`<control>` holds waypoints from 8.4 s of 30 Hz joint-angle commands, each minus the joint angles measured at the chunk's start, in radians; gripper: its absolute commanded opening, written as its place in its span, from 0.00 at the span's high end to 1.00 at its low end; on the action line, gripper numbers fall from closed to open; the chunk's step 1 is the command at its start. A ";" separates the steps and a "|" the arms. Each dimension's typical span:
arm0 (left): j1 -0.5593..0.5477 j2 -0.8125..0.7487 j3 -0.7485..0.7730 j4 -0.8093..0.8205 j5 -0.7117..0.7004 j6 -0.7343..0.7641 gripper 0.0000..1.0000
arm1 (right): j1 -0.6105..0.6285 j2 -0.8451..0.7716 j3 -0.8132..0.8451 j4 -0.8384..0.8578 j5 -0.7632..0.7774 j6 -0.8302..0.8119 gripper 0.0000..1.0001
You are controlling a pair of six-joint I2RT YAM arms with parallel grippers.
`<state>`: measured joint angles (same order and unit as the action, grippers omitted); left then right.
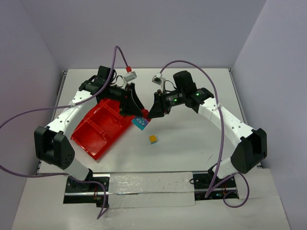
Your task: Sort the legos into containers by color
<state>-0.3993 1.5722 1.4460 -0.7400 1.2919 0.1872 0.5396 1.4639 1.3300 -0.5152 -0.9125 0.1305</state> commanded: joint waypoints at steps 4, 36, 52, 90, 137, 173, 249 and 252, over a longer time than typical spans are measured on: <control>-0.013 0.019 0.049 -0.020 0.017 0.049 0.23 | -0.004 -0.002 0.052 0.008 -0.022 -0.005 0.75; -0.026 0.026 0.053 -0.068 0.041 0.093 0.94 | -0.004 0.005 0.049 0.030 -0.004 0.021 0.70; 0.071 -0.109 -0.084 0.407 -0.135 -0.479 1.00 | -0.072 -0.131 0.022 0.002 0.202 0.073 0.05; 0.128 -0.320 -0.401 1.097 -0.541 -1.242 1.00 | -0.004 0.038 -0.213 1.123 0.222 0.879 0.15; 0.355 -0.300 -0.156 0.443 -0.949 -0.935 1.00 | -0.019 -0.138 -0.235 0.358 0.527 0.471 1.00; 0.273 0.138 0.129 0.255 -1.345 -0.750 0.04 | -0.089 -0.226 -0.165 0.220 0.628 0.426 1.00; 0.031 -0.108 -0.506 1.702 -0.266 -1.491 1.00 | -0.050 -0.101 -0.150 0.780 0.367 0.860 1.00; 0.031 -0.113 -0.514 1.677 -0.263 -1.472 1.00 | -0.052 -0.104 -0.153 0.792 0.411 0.888 1.00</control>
<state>-0.3580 1.4704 0.9331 0.9017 1.0055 -1.3241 0.4820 1.3712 1.1557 0.2245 -0.6119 0.9839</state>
